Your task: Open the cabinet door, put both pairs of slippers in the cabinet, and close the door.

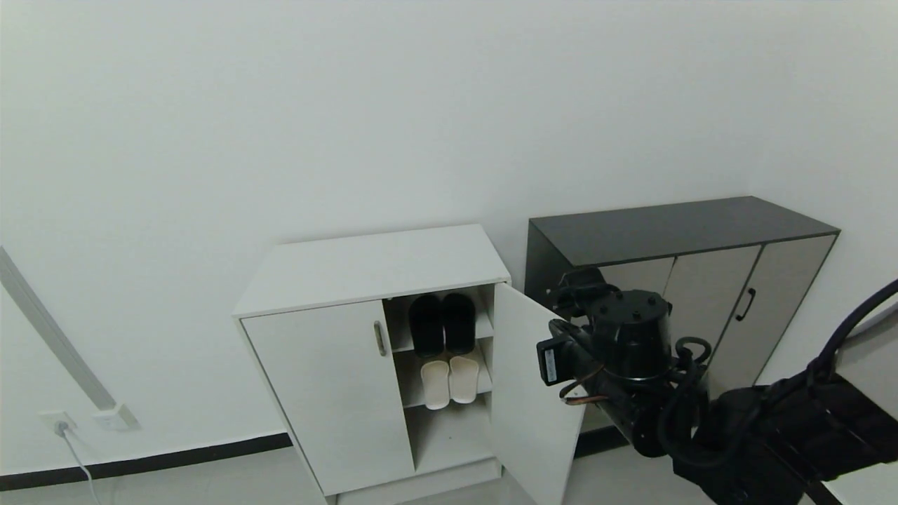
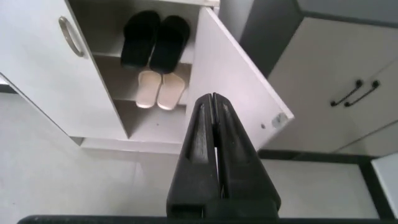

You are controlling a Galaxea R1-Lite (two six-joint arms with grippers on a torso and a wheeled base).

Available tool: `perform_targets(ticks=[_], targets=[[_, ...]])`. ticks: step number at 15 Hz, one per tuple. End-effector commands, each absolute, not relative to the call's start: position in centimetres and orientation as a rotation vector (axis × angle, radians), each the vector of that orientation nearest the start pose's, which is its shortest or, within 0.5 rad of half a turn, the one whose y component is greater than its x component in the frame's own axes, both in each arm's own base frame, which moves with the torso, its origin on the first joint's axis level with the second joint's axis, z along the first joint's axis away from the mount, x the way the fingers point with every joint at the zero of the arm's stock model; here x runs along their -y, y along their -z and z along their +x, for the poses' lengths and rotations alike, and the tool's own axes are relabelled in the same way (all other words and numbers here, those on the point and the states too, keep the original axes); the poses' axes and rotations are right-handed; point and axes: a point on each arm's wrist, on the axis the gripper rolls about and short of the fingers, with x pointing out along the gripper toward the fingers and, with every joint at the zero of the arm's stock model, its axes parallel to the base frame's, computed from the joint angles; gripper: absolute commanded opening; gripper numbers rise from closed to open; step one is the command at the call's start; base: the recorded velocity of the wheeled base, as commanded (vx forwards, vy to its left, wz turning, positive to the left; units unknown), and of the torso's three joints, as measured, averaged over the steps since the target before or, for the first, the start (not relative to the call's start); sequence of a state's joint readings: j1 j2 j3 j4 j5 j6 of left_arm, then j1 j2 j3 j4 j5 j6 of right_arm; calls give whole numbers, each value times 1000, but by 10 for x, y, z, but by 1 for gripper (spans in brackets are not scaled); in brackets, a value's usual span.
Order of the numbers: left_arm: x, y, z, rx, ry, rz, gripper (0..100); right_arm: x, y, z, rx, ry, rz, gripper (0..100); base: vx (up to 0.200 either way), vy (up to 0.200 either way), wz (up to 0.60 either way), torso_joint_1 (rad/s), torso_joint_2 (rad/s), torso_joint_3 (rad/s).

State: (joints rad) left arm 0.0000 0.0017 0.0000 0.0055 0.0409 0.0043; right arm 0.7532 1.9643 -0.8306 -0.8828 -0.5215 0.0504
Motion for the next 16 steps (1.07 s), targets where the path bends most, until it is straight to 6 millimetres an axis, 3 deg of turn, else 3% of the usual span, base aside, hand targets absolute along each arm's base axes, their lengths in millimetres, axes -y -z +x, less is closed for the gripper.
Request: perform_targets(ticks=[1,4,7,11,16], targets=[[-1,-75,-23,-8,-41,5,0,-223,-125,308,-206,-143,-104,0,0,0,0,0,0,0],[-1,-75,-23,-8,-41,5,0,-217,-141,355,-273,-73,-69,0,0,0,0,0,0,0],[-1,-75,-23,-8,-41,5,0,-217,-150,383,-358,-130,23,0,0,0,0,0,0,0],[-1,-75,-23,-8,-41,5,0,-215,-126,419,-373,-93,33,0,0,0,0,0,0,0],[-1,-75,-23,-8,-41,5,0,-204,-96,437,-417,-50,23,0,0,0,0,0,0,0]])
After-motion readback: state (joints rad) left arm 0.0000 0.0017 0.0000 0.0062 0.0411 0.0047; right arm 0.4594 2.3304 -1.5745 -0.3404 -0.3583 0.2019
